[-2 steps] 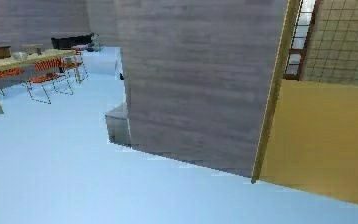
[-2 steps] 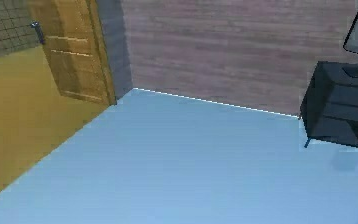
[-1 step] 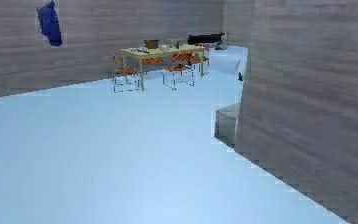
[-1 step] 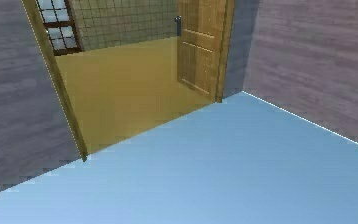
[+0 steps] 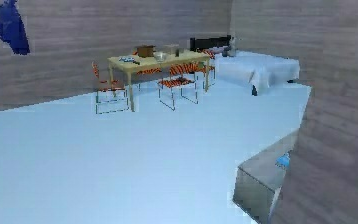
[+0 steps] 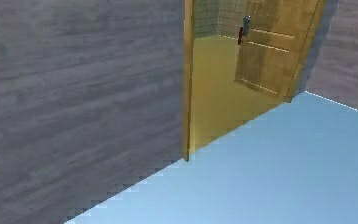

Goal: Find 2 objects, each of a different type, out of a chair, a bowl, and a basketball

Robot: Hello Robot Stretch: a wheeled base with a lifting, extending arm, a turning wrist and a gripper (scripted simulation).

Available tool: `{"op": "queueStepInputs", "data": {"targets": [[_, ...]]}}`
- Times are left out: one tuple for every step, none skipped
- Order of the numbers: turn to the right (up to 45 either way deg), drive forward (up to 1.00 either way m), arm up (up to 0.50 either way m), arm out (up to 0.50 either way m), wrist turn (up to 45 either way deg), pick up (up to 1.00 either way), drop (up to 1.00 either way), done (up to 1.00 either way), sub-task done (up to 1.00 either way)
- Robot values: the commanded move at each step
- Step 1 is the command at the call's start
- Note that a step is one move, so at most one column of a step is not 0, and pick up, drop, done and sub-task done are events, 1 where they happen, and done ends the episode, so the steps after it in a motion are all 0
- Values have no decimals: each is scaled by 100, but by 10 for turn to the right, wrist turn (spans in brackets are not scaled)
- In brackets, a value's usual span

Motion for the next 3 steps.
{"op": "queueStepInputs", "data": {"targets": [[0,80,0,0,0,0,0,0,0],[0,100,0,0,0,0,0,0,0],[-30,0,0,0,0,0,0,0,0]]}}
